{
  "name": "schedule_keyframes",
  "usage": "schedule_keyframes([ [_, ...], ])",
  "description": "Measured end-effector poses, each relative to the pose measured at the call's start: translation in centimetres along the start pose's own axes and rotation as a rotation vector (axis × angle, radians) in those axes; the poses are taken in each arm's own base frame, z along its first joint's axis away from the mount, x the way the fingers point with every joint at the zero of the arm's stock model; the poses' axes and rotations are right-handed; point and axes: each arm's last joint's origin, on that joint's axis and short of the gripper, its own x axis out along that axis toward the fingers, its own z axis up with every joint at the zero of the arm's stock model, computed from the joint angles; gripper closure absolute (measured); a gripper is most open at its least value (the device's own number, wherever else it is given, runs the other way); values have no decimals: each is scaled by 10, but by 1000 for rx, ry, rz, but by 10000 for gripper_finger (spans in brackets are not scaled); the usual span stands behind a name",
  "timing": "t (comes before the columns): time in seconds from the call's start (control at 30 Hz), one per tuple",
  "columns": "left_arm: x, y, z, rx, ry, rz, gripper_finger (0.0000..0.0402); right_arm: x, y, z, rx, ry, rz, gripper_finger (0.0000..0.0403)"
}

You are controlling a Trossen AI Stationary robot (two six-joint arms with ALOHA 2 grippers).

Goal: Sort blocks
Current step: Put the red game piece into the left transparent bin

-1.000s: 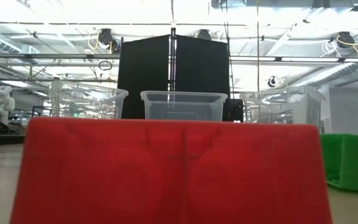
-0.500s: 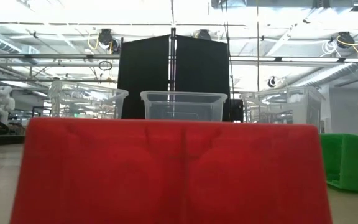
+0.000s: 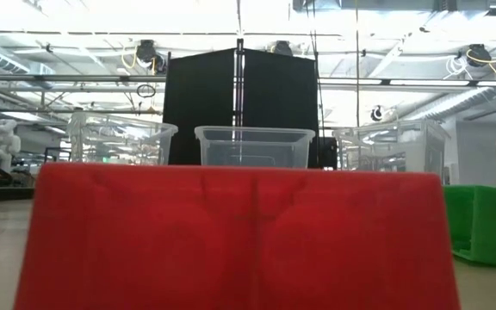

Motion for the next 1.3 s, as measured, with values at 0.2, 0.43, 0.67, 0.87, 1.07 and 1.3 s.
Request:
schedule_keyframes([
  [0.2, -6, 12, -8, 65, 144, 231, 66, 0, 0, 0, -3, 5, -7, 247],
  [0.43, -29, 29, -23, -166, 206, 209, 66, -3, -20, -7, -10, 63, -186, 247],
  [0.67, -57, 35, -43, -323, 339, 24, 66, -8, -82, -29, 61, -14, -247, 247],
  [0.87, -69, 31, -44, -338, 360, -49, 66, 26, -135, -80, 222, -117, -256, 247],
  [1.07, -79, 26, -44, -303, 362, -109, 66, 78, -153, -143, 308, -146, -253, 246],
  [1.3, -85, 23, -44, -285, 359, -147, 66, 125, -155, -213, 417, -117, -252, 246],
])
